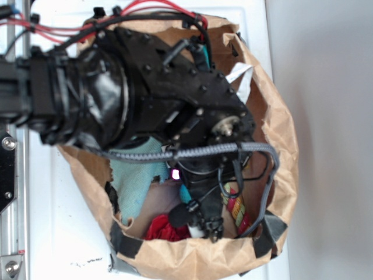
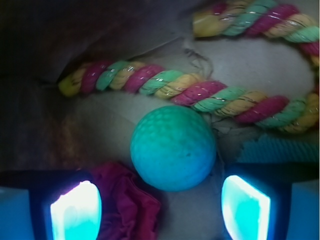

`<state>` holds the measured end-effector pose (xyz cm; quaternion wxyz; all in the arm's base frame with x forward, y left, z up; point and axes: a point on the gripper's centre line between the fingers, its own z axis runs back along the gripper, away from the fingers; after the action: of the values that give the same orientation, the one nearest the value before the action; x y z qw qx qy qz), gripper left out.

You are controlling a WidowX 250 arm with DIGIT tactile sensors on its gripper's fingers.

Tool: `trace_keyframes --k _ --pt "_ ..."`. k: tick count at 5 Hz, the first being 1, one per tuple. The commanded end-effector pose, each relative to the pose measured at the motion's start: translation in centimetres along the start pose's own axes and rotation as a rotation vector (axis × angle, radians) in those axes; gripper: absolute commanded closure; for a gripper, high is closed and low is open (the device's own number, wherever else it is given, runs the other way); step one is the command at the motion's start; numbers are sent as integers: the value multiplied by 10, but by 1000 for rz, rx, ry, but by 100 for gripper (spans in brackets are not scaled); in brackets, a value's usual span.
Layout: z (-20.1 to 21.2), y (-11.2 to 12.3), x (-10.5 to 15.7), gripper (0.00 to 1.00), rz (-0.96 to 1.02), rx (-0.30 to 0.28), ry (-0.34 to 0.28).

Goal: Grab the green ball.

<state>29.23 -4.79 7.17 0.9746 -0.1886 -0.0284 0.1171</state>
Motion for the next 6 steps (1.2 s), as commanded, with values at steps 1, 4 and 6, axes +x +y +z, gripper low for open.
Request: trace_keyframes --k 1,4,6 --pt "14 -8 21 0 105 18 -51" --pt "-6 0 36 0 92 68 -79" --pt "-28 28 30 0 11 158 -86"
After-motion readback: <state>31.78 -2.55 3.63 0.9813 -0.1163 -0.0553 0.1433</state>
